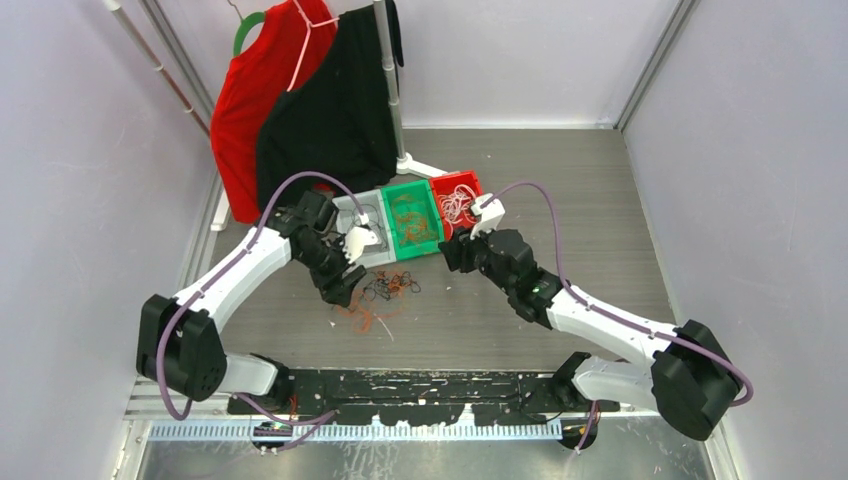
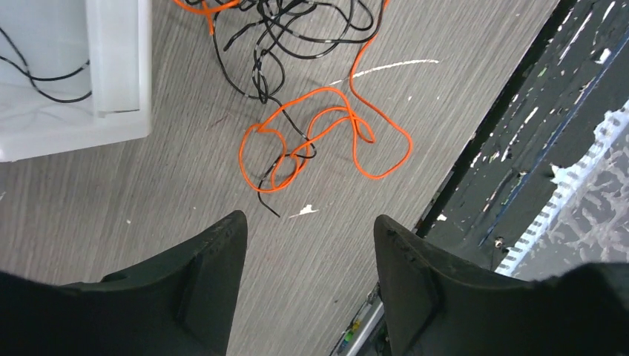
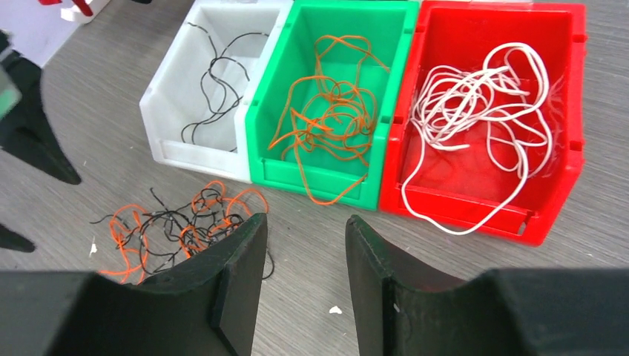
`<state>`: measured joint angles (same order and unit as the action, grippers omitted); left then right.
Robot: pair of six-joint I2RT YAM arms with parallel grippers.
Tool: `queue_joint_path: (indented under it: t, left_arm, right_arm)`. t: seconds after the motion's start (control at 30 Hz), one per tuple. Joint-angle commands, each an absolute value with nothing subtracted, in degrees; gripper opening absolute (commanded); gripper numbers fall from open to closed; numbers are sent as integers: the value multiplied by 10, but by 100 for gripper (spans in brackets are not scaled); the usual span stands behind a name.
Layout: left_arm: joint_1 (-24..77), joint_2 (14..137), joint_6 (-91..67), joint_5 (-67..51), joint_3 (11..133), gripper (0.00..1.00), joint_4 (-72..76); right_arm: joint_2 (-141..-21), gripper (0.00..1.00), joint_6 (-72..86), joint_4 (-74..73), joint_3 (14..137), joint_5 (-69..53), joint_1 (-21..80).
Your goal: Untangle the cables
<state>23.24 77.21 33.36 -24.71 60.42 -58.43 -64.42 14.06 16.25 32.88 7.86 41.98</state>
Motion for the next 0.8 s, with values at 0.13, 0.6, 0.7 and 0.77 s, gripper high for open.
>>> queue_joint_path:
  t: [0.13,0.6,0.7,0.77]
  left_arm:
    - [220,786,348,-307,552,67,-476]
    - [214,752,337,-322,621,80,-545]
    - [214,744,332,-325,638,81,-556]
    - [214,740,329,-333,648,81,-561]
  right_arm:
    - [-702,53,225,222,324,64,480]
    - [-905,52,304,359,320,67,586]
    - [-927,34,306,380,320,54,586]
    - [-921,20,307,377,322,47,587]
